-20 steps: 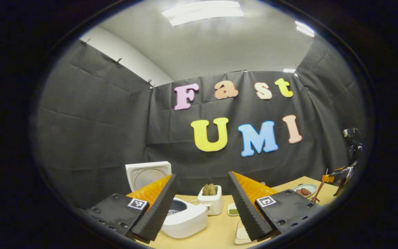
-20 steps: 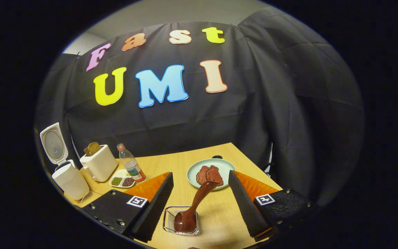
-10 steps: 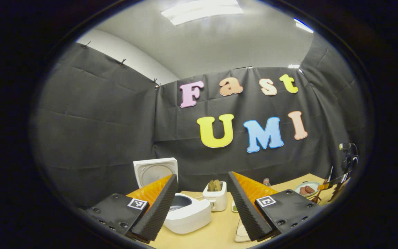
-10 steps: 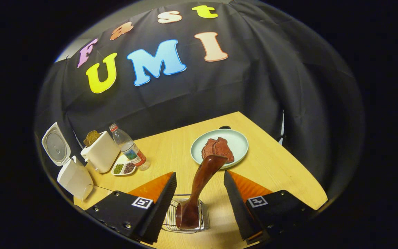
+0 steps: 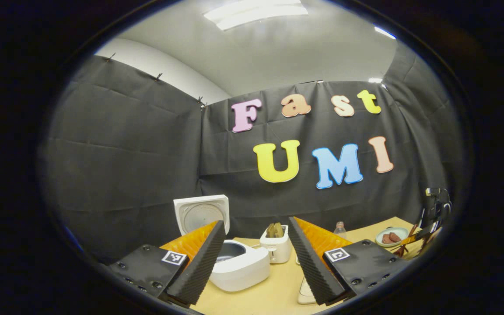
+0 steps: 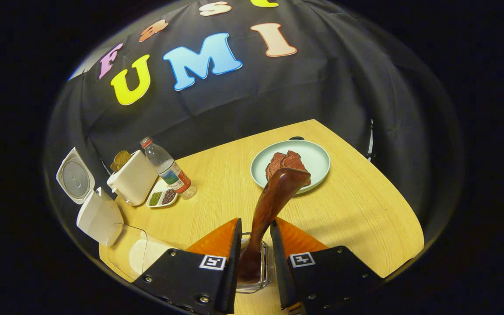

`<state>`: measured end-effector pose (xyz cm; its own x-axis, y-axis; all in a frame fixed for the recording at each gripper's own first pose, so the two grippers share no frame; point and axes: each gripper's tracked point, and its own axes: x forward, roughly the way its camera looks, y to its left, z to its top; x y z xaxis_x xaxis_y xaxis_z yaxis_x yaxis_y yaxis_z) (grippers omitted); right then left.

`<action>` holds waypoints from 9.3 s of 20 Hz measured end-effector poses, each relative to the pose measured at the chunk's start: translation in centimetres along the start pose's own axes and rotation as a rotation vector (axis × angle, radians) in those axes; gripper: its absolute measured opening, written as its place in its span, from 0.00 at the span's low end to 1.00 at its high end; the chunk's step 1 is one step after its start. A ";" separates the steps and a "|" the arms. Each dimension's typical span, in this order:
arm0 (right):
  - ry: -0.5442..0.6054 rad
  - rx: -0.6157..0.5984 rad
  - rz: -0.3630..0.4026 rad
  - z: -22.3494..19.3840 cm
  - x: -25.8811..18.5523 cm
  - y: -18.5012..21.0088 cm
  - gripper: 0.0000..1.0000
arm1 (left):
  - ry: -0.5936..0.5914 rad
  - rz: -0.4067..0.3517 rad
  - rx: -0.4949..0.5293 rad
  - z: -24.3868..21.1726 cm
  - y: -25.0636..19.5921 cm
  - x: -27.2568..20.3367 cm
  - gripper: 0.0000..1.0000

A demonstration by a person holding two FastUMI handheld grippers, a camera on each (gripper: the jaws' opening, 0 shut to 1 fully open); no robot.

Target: Close the left gripper, press the button to open the rice cooker; take a wooden spoon from the chopstick holder with the right hand, scoop a spoonful of rice and pour it into the rice cooker, then put the wooden spoon back into the chopstick holder.

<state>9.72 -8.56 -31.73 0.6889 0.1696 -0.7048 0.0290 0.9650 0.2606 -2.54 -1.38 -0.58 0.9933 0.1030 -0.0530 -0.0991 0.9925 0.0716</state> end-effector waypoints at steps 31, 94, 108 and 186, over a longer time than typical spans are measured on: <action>-0.338 0.039 -0.012 6.4 -12.8 15.2 0.06 | -0.028 -0.179 -0.118 -2.9 7.3 8.2 0.99; -0.102 0.731 0.263 -0.5 -5.3 26.0 0.06 | -0.024 -0.163 -0.095 -6.1 17.7 10.4 0.94; -0.077 0.595 0.433 4.2 -3.7 38.5 0.06 | 0.012 -0.038 -0.097 -8.1 24.7 9.0 0.99; -0.188 0.018 0.606 8.5 -5.0 56.3 0.06 | 0.065 0.162 -0.121 -9.5 36.5 -0.1 0.94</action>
<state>14.08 43.27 -7.91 0.7021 0.6450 -0.3017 -0.3949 0.7052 0.5888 -6.87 35.44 -7.39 0.9583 0.2619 -0.1146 -0.2674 0.9629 -0.0352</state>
